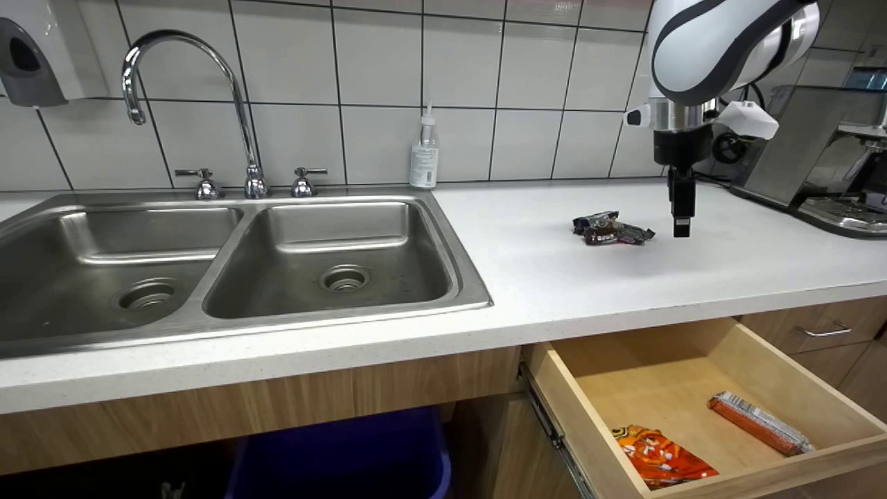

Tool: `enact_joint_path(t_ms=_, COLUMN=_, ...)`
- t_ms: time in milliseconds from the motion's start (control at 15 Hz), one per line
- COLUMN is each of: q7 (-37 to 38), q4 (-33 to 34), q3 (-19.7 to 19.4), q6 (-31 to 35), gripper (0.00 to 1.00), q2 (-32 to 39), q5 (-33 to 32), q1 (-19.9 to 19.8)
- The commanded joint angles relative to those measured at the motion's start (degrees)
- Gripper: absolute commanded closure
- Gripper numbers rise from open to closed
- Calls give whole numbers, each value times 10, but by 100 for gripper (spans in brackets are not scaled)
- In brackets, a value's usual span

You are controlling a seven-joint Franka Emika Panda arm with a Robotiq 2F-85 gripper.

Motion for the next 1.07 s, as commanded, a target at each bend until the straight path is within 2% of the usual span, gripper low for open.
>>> enact_joint_path(t_ms=0, q7=1, q4=1, q3=4, q6=-2, gripper=0, q2=0, q5=-2, q1=-3)
enact_joint_path(t_ms=400, q7=0, q4=-8, q3=9, q6=45, gripper=0, q2=4, q5=0, q1=-4)
enact_joint_path(t_ms=1000, q7=-20, q4=41, q3=22, q6=61, gripper=0, q2=55, q5=12, q1=-7)
